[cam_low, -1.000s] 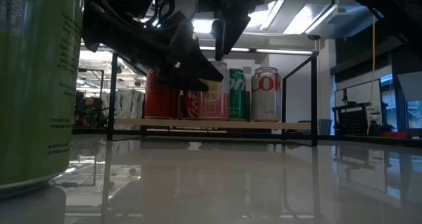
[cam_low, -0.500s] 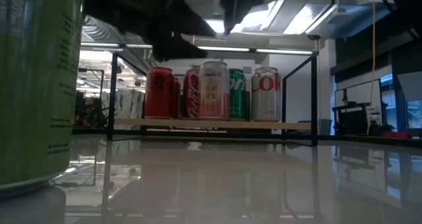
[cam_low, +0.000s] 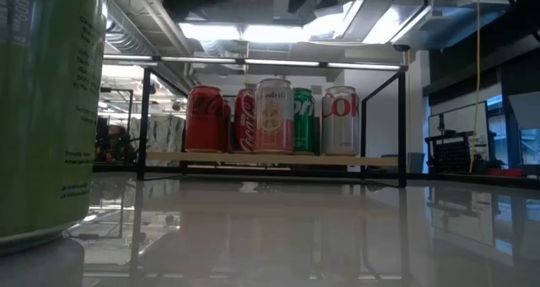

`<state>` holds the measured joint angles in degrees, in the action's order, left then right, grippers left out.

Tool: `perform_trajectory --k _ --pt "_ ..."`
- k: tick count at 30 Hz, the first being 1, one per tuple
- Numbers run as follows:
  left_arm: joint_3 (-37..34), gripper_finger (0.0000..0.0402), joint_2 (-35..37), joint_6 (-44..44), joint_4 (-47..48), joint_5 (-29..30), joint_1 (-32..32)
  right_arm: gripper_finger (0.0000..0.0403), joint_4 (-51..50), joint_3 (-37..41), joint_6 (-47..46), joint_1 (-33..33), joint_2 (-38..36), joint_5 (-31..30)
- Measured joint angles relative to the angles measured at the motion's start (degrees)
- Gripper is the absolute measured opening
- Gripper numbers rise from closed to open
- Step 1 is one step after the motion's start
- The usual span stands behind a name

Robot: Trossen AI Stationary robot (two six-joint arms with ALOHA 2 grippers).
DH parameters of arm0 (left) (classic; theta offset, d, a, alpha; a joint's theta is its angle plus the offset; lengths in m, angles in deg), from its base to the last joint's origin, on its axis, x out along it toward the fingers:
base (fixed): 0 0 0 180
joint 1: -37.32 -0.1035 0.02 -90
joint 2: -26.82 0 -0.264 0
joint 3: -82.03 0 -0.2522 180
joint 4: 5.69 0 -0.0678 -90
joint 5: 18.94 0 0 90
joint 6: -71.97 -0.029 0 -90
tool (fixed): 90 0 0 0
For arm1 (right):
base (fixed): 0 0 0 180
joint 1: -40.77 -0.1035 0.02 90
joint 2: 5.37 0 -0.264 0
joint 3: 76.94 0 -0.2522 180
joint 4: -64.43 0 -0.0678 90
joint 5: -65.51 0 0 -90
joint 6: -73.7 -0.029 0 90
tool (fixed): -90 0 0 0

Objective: Place canned beverage on shelf
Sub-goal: Put the light green soda can on the shelf

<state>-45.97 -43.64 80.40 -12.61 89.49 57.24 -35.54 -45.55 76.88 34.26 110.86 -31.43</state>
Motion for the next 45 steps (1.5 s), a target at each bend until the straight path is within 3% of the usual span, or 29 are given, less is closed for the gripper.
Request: perform_trajectory --k 11,21,32,45 --pt "0.00 0.0350 0.81 1.64 2.57 -1.01 12.22 0.0397 3.65 0.02 -7.70 -5.99 0.54 0.06" --pt "0.00 0.0350 0.79 6.55 4.93 4.38 19.80 0.0397 10.31 0.07 -14.16 -9.14 1.18 0.57" --pt "0.00 0.0350 0.79 6.62 4.85 4.97 21.95 0.0397 25.16 0.04 -15.63 -10.37 1.16 6.44" --pt "0.00 0.0350 0.79 6.58 4.96 4.91 21.90 0.0397 33.56 0.03 -14.91 -15.40 3.07 5.96"
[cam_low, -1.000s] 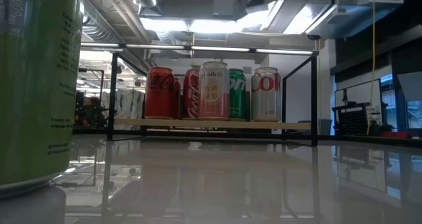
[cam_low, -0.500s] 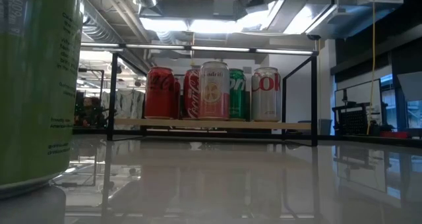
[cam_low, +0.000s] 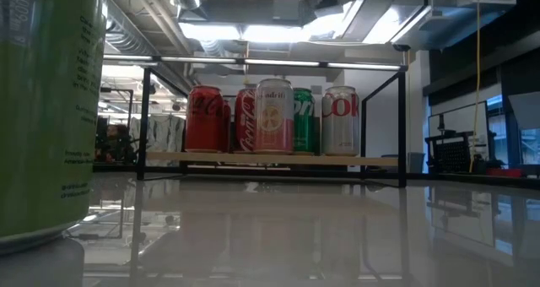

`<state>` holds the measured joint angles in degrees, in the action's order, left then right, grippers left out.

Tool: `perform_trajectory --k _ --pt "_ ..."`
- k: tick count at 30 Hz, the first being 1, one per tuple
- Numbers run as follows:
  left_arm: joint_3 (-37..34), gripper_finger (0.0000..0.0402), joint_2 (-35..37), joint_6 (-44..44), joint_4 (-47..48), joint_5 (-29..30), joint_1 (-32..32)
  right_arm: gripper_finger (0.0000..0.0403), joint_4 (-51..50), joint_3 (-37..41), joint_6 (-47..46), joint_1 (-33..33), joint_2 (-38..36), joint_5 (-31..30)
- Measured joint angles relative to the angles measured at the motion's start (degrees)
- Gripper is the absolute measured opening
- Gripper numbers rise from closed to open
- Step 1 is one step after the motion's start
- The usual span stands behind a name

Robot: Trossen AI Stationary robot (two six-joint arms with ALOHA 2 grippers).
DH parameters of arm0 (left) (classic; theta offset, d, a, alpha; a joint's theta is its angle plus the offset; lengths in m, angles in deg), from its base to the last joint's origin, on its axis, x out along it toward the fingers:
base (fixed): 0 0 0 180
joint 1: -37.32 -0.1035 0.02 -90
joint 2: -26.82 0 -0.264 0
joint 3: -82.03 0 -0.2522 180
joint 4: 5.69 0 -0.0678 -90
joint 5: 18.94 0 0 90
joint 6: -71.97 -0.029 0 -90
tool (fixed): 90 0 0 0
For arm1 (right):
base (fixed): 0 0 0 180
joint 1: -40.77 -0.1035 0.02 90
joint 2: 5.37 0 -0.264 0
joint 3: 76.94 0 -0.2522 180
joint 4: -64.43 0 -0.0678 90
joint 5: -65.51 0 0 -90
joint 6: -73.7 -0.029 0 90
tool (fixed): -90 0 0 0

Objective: Place canned beverage on shelf
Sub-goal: Put the light green soda can on the shelf

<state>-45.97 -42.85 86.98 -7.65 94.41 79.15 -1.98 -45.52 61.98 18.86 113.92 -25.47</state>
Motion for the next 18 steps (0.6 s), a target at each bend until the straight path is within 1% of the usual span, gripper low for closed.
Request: perform_trajectory --k 6,18 --pt "0.00 0.0350 0.00 -0.07 0.37 -0.10 0.00 0.0397 1.33 0.01 0.11 -2.57 2.06 -0.55" --pt "-0.02 0.0350 0.00 -0.11 1.85 -0.32 0.00 0.0397 5.15 0.01 0.22 -5.59 8.32 -0.54"
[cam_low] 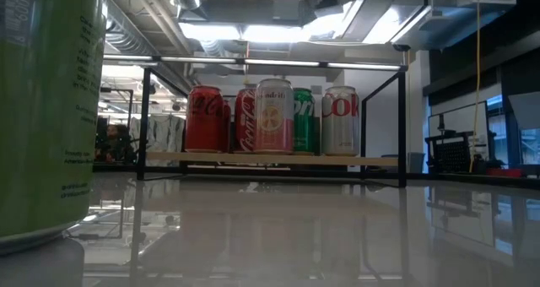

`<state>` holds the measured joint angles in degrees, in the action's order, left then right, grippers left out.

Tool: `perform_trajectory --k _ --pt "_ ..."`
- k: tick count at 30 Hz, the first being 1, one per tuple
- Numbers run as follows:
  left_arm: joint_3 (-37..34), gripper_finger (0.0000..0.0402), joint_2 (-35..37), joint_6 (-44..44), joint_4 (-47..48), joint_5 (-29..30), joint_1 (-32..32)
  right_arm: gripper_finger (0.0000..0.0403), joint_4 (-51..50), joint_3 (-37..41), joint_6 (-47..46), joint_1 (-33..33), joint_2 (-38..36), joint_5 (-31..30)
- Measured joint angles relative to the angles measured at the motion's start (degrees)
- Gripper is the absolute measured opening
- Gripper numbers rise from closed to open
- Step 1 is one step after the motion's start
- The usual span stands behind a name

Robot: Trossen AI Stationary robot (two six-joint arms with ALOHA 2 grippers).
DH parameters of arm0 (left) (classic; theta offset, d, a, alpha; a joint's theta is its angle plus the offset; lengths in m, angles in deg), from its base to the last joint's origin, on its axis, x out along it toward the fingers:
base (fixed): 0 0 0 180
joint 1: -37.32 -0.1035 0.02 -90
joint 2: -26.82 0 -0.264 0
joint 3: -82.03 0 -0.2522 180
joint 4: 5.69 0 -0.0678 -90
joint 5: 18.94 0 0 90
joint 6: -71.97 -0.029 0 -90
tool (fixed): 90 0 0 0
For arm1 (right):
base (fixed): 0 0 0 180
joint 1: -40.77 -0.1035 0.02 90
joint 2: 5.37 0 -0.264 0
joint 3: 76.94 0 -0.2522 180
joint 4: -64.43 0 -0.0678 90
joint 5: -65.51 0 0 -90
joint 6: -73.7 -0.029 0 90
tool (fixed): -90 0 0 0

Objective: Place canned beverage on shelf
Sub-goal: Put the light green soda can on the shelf

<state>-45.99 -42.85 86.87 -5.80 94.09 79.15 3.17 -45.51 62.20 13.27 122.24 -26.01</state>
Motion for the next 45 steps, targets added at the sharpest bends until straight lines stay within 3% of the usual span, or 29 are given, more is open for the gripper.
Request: perform_trajectory --k 8,23,45 --pt "0.00 0.0350 0.00 1.97 3.27 0.00 0.00 0.0397 1.64 0.00 -0.14 -0.26 3.70 -2.09" --pt "0.00 0.0350 0.00 13.53 19.39 -0.07 0.26 0.0397 4.08 0.00 1.92 -0.23 8.34 -2.80" --pt "0.00 0.0350 0.00 13.57 19.65 -0.20 0.26 0.0397 5.06 0.00 4.20 -0.09 11.37 -6.00"
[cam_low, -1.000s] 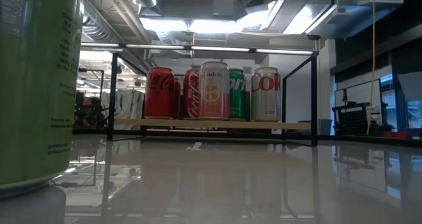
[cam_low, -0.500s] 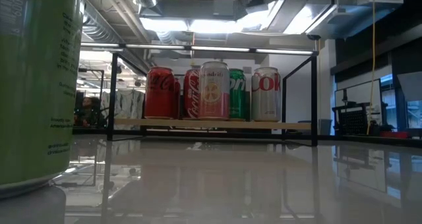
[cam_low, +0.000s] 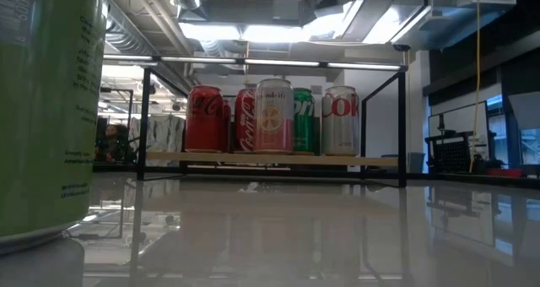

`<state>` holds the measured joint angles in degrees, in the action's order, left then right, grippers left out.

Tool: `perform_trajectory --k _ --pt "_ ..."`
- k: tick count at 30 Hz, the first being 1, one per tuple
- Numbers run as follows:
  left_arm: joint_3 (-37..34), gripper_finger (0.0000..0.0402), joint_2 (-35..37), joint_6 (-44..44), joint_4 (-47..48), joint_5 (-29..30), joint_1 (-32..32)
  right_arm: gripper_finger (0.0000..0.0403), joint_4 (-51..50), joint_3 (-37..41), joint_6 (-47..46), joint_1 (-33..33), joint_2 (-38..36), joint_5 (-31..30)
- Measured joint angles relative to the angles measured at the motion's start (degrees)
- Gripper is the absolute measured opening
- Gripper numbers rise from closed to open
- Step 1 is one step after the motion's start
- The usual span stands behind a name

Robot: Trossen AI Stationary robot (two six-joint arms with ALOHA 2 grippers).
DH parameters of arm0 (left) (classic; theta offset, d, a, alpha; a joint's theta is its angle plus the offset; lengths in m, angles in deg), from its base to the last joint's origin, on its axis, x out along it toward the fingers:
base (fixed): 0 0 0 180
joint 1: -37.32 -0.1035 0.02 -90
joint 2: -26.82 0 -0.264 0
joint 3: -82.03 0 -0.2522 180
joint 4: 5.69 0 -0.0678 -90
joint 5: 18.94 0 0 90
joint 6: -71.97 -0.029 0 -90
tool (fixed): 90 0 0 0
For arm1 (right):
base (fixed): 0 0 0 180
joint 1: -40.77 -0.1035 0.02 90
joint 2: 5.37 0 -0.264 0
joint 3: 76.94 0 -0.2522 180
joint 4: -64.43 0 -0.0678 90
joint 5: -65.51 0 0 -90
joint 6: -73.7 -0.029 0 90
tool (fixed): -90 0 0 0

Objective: Place canned beverage on shelf
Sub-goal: Put the light green soda can on the shelf

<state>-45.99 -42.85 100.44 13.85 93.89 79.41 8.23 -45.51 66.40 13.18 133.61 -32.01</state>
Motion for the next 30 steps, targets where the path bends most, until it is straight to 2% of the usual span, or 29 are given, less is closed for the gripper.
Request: perform_trajectory --k 8,16,23,26,30 --pt "0.00 0.0350 0.00 0.07 -0.04 0.00 0.00 0.0397 0.41 -0.02 0.11 -0.08 0.50 -0.46" --pt "0.00 0.0350 0.00 0.11 -0.24 0.02 0.04 0.0397 3.10 0.00 0.15 -0.11 4.15 1.02" --pt "0.00 0.0350 0.00 0.46 -0.26 0.02 0.04 0.0395 3.20 0.00 0.17 -0.02 4.68 -0.95" --pt "0.00 0.0350 0.00 0.59 -0.26 0.02 0.04 0.0377 3.47 0.00 0.14 -0.09 4.68 -0.95" --pt "0.00 0.0350 0.00 0.99 -0.24 0.02 0.04 0.0331 3.40 0.00 0.11 -0.13 4.68 -0.95"
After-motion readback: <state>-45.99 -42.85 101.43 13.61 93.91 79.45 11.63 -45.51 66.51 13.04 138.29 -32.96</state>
